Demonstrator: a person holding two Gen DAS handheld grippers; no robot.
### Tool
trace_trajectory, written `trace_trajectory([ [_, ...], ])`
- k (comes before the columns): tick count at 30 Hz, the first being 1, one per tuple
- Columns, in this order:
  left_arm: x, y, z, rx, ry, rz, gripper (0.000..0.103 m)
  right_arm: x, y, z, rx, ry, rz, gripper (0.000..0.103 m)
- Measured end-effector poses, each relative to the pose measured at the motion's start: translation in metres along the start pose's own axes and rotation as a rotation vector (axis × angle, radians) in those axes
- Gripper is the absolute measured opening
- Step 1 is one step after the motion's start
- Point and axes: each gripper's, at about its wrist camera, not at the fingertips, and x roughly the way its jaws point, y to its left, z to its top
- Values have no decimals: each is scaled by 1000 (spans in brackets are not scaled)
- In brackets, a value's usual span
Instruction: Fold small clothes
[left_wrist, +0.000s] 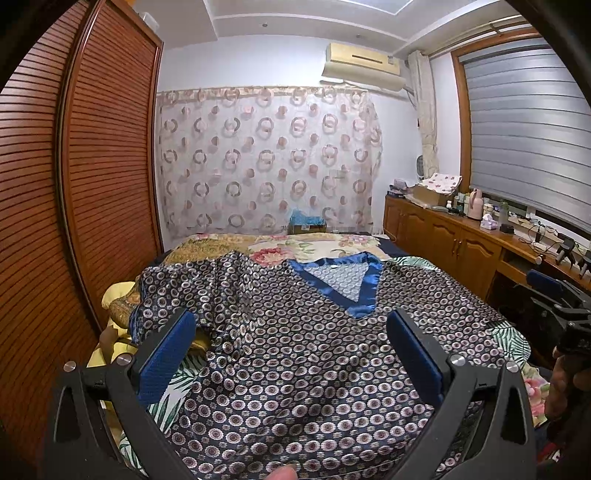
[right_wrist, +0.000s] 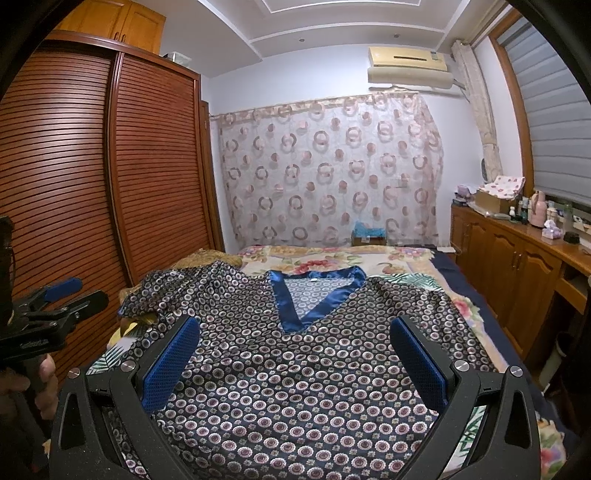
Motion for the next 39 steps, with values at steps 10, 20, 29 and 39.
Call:
trace_trajectory([
  [10, 41, 52, -23, -40, 85, 41, 103, 48, -3, -9, -35, 56, 64, 103],
  [20, 75, 112, -40, -75, 156, 87, 103, 105, -4, -20, -98, 133, 66, 103],
  [29, 106, 157, -44, -147, 246, 71, 86, 144, 12, -15, -144, 220, 98, 103],
  [39, 142, 190, -22, -157, 278, 76, 54, 177, 21, -19, -183, 289, 125, 103],
])
